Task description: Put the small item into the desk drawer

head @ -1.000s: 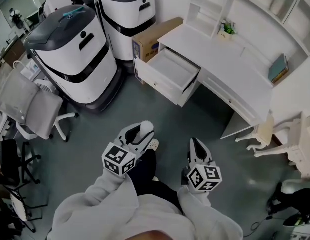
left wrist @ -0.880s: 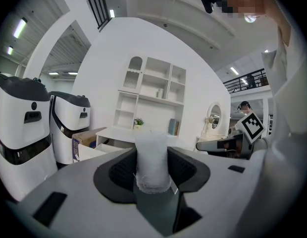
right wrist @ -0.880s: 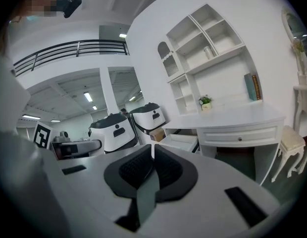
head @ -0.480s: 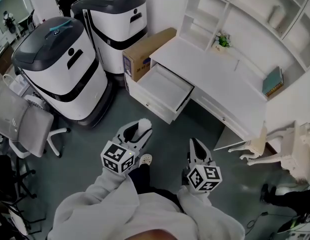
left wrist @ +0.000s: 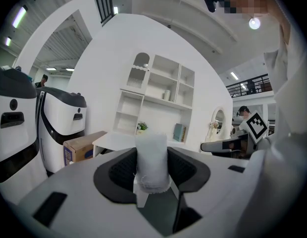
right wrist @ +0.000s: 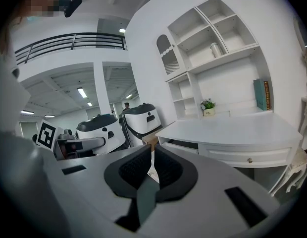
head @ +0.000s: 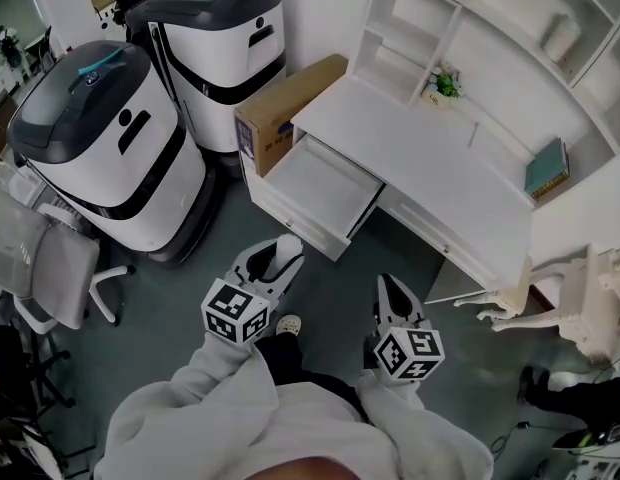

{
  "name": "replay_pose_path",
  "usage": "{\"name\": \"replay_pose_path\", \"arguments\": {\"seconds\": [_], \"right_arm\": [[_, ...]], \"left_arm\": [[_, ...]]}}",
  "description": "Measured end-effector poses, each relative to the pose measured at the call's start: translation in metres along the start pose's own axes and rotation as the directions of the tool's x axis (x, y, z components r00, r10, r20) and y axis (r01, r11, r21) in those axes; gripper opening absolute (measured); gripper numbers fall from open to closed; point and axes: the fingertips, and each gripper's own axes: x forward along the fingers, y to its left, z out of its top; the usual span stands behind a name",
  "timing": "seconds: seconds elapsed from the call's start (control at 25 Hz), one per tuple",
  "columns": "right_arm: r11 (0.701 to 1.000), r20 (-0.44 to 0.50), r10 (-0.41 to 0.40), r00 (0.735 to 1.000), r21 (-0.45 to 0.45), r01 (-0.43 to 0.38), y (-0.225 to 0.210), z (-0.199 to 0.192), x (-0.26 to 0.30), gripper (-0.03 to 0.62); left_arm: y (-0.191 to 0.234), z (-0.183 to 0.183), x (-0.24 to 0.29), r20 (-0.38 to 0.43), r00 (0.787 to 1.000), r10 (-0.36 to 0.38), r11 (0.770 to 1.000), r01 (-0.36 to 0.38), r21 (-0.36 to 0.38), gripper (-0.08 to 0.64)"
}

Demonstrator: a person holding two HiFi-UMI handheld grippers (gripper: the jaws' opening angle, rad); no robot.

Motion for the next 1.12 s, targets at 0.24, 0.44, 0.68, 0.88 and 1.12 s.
{"name": "replay_pose_path", "arguments": {"seconds": [0.24,0.44,0.68,0.88,1.12], "right_arm": [[1.0,0.016,-0.014,1.0,-0.003,0.015,-0.008,0.012,0.027,0.043],[0.999,0.044,-0.034,0.998,0.003,0.034,-0.015,0.026,0.051,0.043],[0.999,0.051,-0.046,0.998,0.022,0.045,-0.018,0.028,0.073,0.043],[0.998,0.033,-0.048,0.998,0.032,0.047,-0.014,0.022,0.077,0.043],[0.999,0.008,-0.039,0.999,0.037,0.039,-0.01,0.01,0.082,0.043]], "left_arm": [[0.024,0.009,0.025,0.01,1.0,-0.012,1.0,0.012,0.004,0.19],[0.045,0.023,0.044,0.023,0.999,-0.025,0.999,0.025,0.021,0.19],[0.064,0.025,0.059,0.01,0.999,-0.039,0.999,0.039,0.031,0.19],[0.069,0.012,0.052,-0.021,0.999,-0.037,0.999,0.037,0.013,0.19],[0.08,0.003,0.043,-0.034,0.999,-0.007,1.0,0.007,-0.001,0.19]]}}
